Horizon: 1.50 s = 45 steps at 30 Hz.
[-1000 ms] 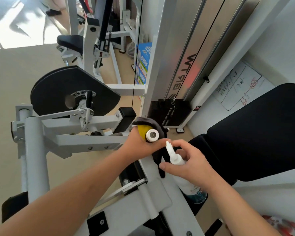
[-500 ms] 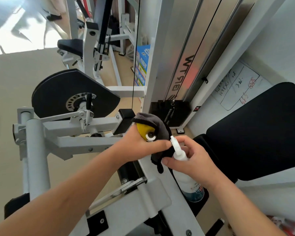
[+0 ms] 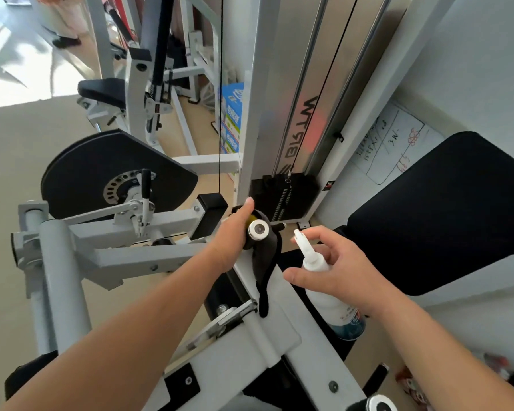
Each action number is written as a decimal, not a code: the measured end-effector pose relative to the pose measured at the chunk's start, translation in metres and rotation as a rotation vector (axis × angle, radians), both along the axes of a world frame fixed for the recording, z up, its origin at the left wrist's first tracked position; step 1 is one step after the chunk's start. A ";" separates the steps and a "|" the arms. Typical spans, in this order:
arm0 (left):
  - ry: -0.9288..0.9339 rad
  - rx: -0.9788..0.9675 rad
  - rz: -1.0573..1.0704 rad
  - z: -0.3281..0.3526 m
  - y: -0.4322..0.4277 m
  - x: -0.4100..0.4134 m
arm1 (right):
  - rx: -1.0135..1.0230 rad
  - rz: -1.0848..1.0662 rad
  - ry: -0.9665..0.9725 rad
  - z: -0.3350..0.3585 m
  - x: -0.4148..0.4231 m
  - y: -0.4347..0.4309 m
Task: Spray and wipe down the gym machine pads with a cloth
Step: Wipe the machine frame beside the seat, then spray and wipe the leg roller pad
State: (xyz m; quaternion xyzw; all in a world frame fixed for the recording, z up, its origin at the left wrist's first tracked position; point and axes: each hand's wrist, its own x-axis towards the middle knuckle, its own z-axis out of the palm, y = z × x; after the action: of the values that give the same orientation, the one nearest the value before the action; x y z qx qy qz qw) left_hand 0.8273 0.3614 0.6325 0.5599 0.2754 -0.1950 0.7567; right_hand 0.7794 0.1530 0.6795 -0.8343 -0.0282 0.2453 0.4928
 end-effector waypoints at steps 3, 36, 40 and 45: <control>-0.060 0.062 -0.001 0.017 -0.004 -0.006 | 0.024 -0.003 -0.024 0.010 -0.001 -0.001; -0.014 0.131 0.515 0.024 0.067 -0.456 | 0.230 0.447 0.125 0.012 -0.317 0.140; 0.091 0.147 0.526 -0.012 0.152 -0.500 | 0.210 0.417 0.169 -0.029 -0.364 0.216; 0.205 0.227 0.405 -0.044 0.255 -0.529 | 0.231 0.200 0.245 -0.080 -0.404 0.301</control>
State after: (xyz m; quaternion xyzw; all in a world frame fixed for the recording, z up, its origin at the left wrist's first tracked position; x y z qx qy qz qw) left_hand 0.2984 0.6162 0.5886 0.5520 0.4777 -0.0629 0.6805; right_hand 0.3754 0.4543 0.5992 -0.7293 -0.0787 0.3878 0.5581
